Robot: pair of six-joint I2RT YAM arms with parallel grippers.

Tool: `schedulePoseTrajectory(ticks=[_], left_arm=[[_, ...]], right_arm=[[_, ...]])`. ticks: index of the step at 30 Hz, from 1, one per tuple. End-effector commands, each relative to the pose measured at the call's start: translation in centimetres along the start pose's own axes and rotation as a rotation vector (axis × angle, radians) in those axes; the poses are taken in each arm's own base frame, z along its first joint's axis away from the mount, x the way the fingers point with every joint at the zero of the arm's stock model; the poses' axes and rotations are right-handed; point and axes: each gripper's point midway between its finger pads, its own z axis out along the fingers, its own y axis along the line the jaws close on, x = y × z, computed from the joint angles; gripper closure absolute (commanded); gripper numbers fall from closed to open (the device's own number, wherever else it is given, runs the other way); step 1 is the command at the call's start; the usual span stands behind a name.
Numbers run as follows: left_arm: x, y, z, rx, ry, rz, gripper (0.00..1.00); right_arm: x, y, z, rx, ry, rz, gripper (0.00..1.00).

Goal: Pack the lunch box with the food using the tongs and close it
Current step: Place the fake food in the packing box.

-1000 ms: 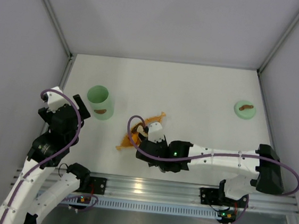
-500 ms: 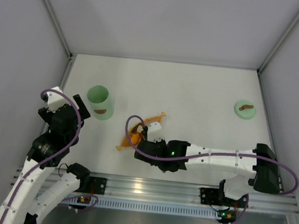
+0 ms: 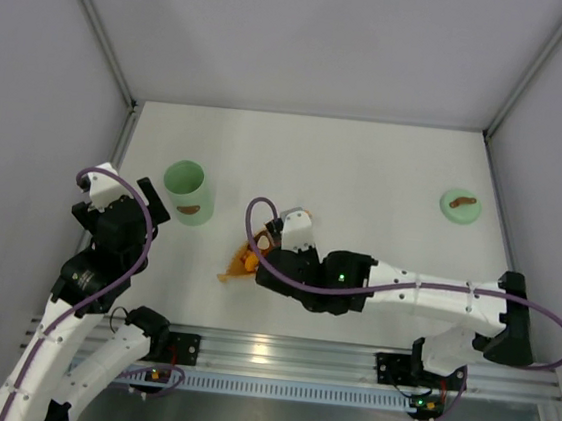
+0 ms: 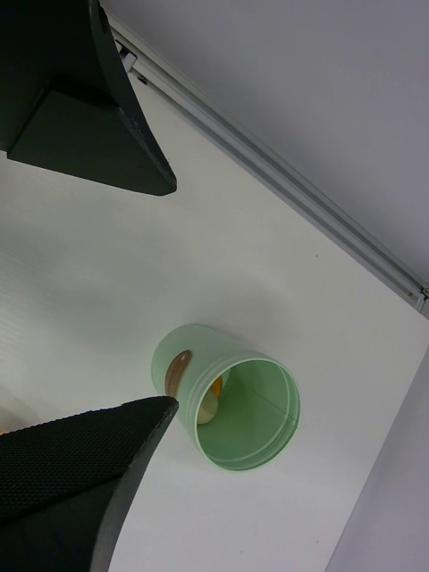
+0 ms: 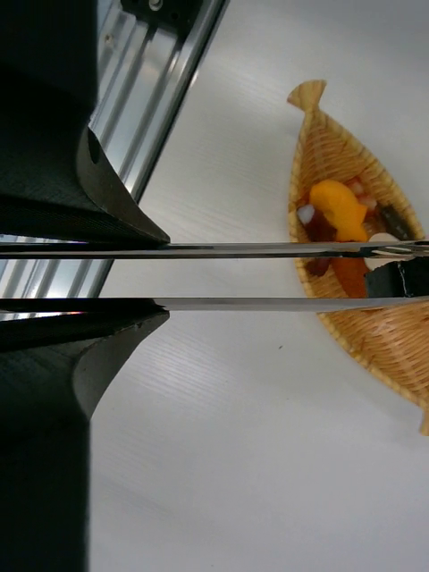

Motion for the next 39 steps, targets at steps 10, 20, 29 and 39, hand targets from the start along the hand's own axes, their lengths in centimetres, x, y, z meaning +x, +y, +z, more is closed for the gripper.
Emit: schedulePoseTrajectory(ticks=[10, 20, 29, 39], left_arm=[[-0.1, -0.1, 0.1, 0.003, -0.007, -0.004, 0.01], [0.1, -0.4, 0.2, 0.011, 0.003, 0.006, 0.01], [0.1, -0.4, 0.2, 0.012, 0.002, 0.004, 0.01], [0.0, -0.4, 0.1, 0.015, 0.000, -0.001, 0.01]], right_arm=[[-16.3, 5.8, -2.7, -0.293, -0.275, 0.134, 0.76], [-22.3, 11.5, 0.8, -0.477, -0.338, 0.166, 0.76], [-22.2, 13.8, 4.4, -0.494, -0.300, 0.159, 0.75], [-21.8, 13.4, 6.2, -0.460, -0.281, 0.165, 0.64]])
